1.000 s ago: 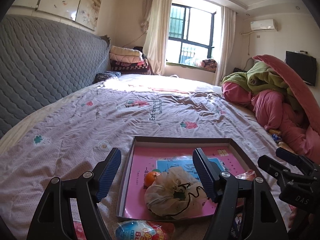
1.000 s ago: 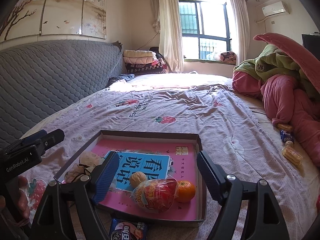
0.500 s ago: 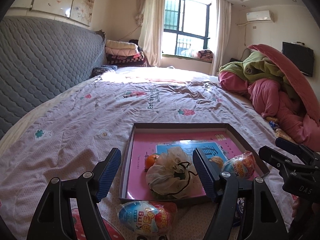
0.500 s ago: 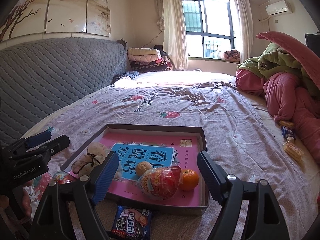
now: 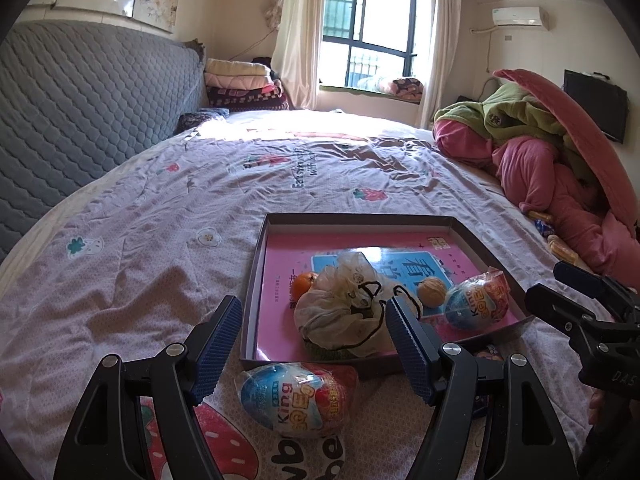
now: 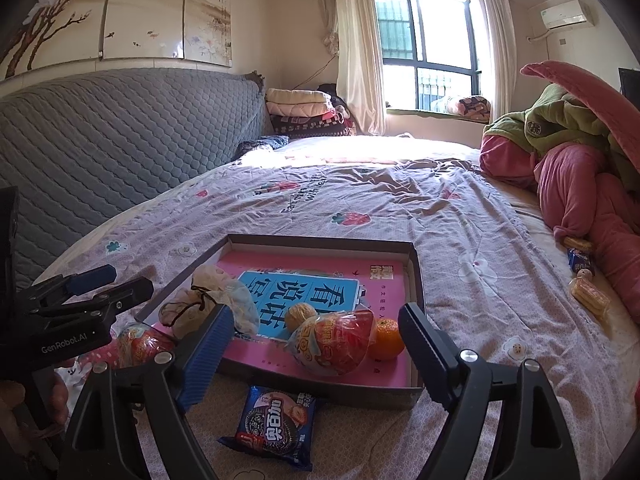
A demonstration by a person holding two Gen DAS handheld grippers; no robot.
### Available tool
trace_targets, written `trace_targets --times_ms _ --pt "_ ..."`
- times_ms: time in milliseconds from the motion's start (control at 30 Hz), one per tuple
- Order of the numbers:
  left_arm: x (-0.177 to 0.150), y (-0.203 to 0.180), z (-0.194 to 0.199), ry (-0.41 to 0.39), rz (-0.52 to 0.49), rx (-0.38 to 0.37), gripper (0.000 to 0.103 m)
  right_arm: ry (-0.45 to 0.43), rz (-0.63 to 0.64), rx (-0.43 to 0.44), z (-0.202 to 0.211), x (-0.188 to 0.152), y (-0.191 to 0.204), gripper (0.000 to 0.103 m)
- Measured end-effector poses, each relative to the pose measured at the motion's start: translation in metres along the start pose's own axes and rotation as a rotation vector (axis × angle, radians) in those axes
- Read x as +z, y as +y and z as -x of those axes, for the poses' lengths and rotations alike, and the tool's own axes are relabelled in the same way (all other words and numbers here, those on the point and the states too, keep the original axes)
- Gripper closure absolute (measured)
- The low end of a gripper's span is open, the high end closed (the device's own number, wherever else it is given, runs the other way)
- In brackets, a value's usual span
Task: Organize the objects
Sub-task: 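Move the left gripper to the wrapped chocolate egg while the right gripper moves to the blue cookie pack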
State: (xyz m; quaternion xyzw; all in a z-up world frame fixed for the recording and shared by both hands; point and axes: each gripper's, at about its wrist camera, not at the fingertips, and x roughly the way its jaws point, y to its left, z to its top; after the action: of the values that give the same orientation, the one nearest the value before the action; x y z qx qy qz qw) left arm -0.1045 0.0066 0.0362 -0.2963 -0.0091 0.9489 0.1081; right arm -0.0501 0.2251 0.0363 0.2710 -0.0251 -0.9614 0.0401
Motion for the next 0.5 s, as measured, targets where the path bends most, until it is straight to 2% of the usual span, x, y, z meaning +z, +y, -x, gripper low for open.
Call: trace_targets --times_ms 167,333,500 --pt "-0.004 0.003 0.001 0.016 -0.015 0.007 0.028 0.028 -0.003 0.017 -0.001 -0.007 0.001 0.019" --pt "-0.008 0.008 -0.001 0.052 0.010 -0.017 0.028 0.050 -0.016 0.034 -0.002 -0.011 0.001 0.018" --pt "-0.012 0.010 0.001 0.060 0.013 -0.022 0.028 0.075 -0.001 0.024 -0.005 -0.017 0.004 0.018"
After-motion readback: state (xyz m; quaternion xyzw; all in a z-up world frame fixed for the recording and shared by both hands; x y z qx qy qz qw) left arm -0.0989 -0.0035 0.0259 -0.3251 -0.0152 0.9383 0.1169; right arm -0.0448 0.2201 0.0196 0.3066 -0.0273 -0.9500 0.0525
